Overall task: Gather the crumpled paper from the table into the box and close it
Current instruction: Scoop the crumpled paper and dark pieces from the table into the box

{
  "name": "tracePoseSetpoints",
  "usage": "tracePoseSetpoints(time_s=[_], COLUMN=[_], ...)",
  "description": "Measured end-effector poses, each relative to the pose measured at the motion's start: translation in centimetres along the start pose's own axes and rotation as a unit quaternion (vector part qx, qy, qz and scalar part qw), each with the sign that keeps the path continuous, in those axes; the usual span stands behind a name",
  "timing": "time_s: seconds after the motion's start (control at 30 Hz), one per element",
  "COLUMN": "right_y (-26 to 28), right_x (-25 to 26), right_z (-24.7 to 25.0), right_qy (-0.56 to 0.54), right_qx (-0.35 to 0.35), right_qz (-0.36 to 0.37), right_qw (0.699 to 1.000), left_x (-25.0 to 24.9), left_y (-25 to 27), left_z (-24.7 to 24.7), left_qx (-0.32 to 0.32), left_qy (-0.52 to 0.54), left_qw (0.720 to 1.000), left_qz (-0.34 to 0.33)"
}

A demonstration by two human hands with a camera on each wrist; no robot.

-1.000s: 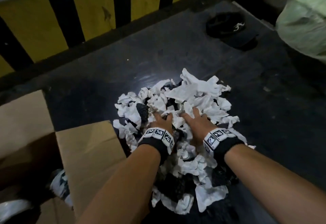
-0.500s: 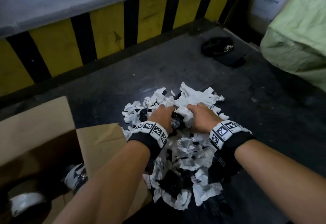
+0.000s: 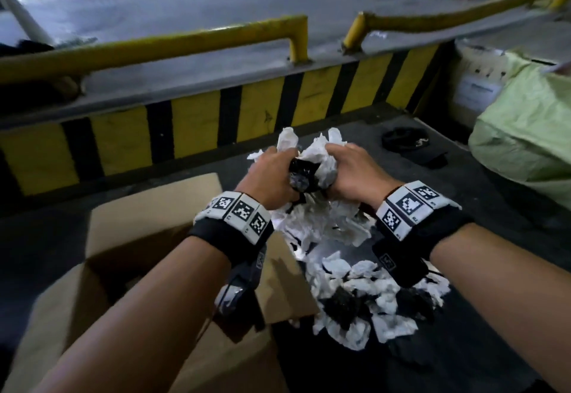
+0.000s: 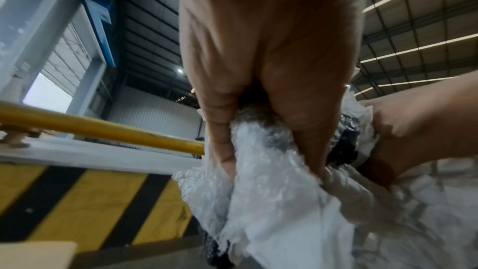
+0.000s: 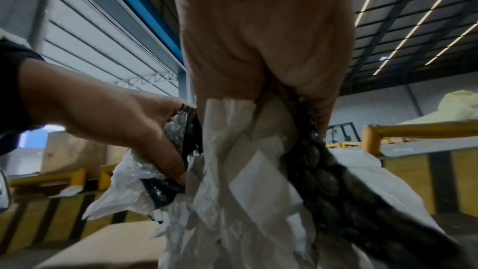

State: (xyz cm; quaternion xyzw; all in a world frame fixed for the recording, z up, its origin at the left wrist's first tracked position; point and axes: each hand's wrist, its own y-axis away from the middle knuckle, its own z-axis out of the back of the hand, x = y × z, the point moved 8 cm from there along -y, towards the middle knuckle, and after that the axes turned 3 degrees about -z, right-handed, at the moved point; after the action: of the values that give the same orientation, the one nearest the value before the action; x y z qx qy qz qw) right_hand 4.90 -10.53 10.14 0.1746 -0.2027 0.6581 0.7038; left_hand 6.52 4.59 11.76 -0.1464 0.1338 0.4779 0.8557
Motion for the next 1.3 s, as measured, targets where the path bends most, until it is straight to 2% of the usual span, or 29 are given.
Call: tracePoseSetpoints(time_s=[0.23,0.4,0.5,0.63,0.7,0.8,0.87,0.97,1.03,1.1,1.2,1.23,1.3], right_y=[1.2,2.2,2.6,2.7,3.0,2.0,0.6,-1.4,-1.4,-0.7,-0.3,-0.5,-1.5], right_x=[16.0,22.2,22.8,20.5,19.4,16.2,15.5,16.8,18.2,18.2,17.6,17.9,19.3], right_z=[-7.4,-15.2,-20.6,-28.4,-30.8,-32.9,-33.1,-34.1,-35.7,-37.7,-38.9,-38.6,-38.0], right_qy=[-0.038,-0.091,-0.088,-0.062,-0.005,0.135,0.185,0.175,0.172,0.208,0.257,0.26,0.228], right_qx=[0.028,0.071,0.126,0.206,0.262,0.339,0.344,0.341,0.375,0.411,0.424,0.422,0.402], right_qz=[0.117,0.11,0.085,0.059,0.066,0.041,0.038,0.055,0.091,0.112,0.134,0.136,0.131], right_qw=[0.992,0.987,0.984,0.975,0.963,0.93,0.92,0.922,0.906,0.881,0.858,0.858,0.877], left_x=[11.2,19.2,23.1,27.9,30.1,33.1,34.4,35.2,35.9,37.0,37.8,37.7,38.3], left_y=[10.7,17.1,19.2,21.1,21.8,22.1,21.2,19.4,19.5,20.5,21.4,21.2,20.0], left_z=[8.7,9.0,6.0,0.2,-2.4,-4.9,-5.0,-5.4,-6.8,-9.2,-11.1,-10.4,-8.3], left_qx=[-0.044,-0.047,-0.025,0.029,0.074,0.136,0.123,0.1,0.13,0.195,0.284,0.279,0.221], left_qy=[-0.044,-0.023,-0.012,0.01,0.007,0.003,0.003,0.018,0.018,0.014,0.024,0.031,0.019], left_qw=[0.993,0.985,0.978,0.968,0.959,0.943,0.947,0.955,0.945,0.925,0.911,0.915,0.928], left_qz=[0.098,0.166,0.209,0.249,0.272,0.303,0.298,0.277,0.299,0.325,0.297,0.29,0.298])
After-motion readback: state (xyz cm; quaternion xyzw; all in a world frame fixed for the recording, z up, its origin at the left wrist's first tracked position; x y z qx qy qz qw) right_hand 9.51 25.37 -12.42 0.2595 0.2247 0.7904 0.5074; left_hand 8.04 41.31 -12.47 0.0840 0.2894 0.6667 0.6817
